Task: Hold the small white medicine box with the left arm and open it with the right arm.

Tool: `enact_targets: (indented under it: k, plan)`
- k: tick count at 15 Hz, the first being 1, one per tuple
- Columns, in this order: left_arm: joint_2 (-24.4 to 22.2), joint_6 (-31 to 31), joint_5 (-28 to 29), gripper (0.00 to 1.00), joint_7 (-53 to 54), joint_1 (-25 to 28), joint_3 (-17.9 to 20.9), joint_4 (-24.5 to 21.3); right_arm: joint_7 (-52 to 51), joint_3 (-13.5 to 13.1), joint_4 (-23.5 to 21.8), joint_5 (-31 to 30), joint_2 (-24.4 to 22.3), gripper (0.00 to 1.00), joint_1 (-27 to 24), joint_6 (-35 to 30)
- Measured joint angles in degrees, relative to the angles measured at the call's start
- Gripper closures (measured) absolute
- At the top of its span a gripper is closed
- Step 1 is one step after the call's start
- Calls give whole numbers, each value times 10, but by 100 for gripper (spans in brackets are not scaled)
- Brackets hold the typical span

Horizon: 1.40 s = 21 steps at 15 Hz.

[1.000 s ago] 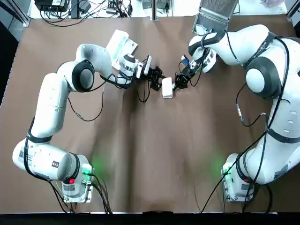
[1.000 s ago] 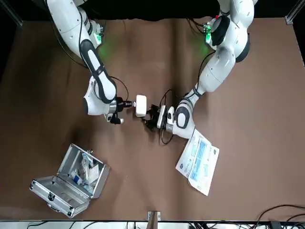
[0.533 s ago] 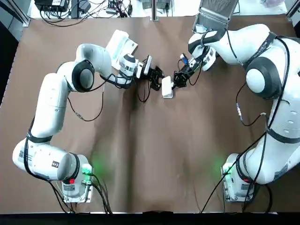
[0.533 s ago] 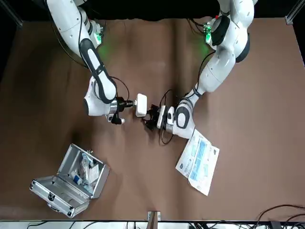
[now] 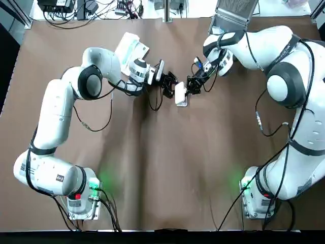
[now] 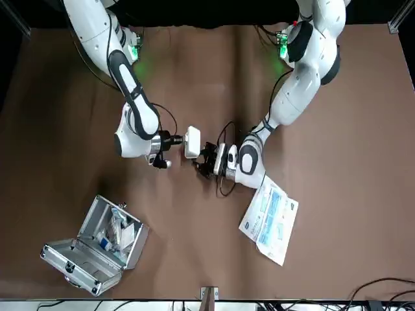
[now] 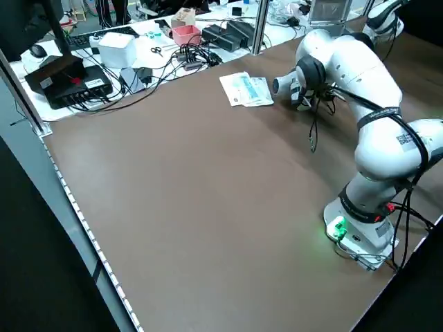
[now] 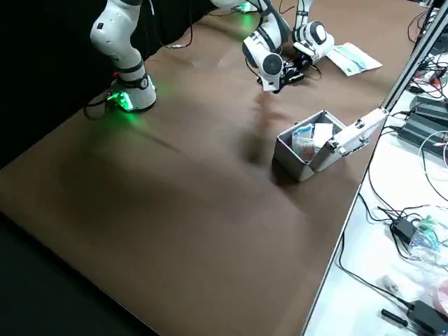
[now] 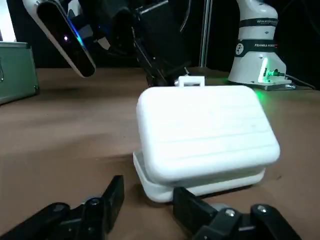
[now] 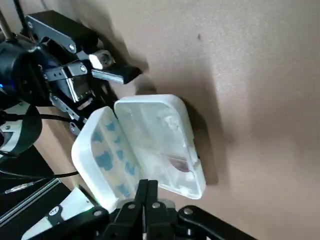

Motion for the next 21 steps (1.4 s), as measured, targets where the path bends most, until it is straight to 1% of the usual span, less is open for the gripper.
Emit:
enact_targets:
  k: [8, 11, 14, 21]
  plan:
    - [0, 3, -4, 48, -1, 1, 0, 2, 16, 8, 7, 3, -7, 99, 4, 0]
    - [0, 3, -5, 48, -2, 2, 0, 3, 16, 10, 7, 14, -7, 99, 9, -1]
    - [-1, 4, -5, 46, -2, 2, 0, 4, 16, 10, 7, 21, -7, 99, 17, -1]
    - [-1, 5, -5, 46, -2, 1, 0, 4, 18, 10, 16, 43, -7, 99, 36, 2]
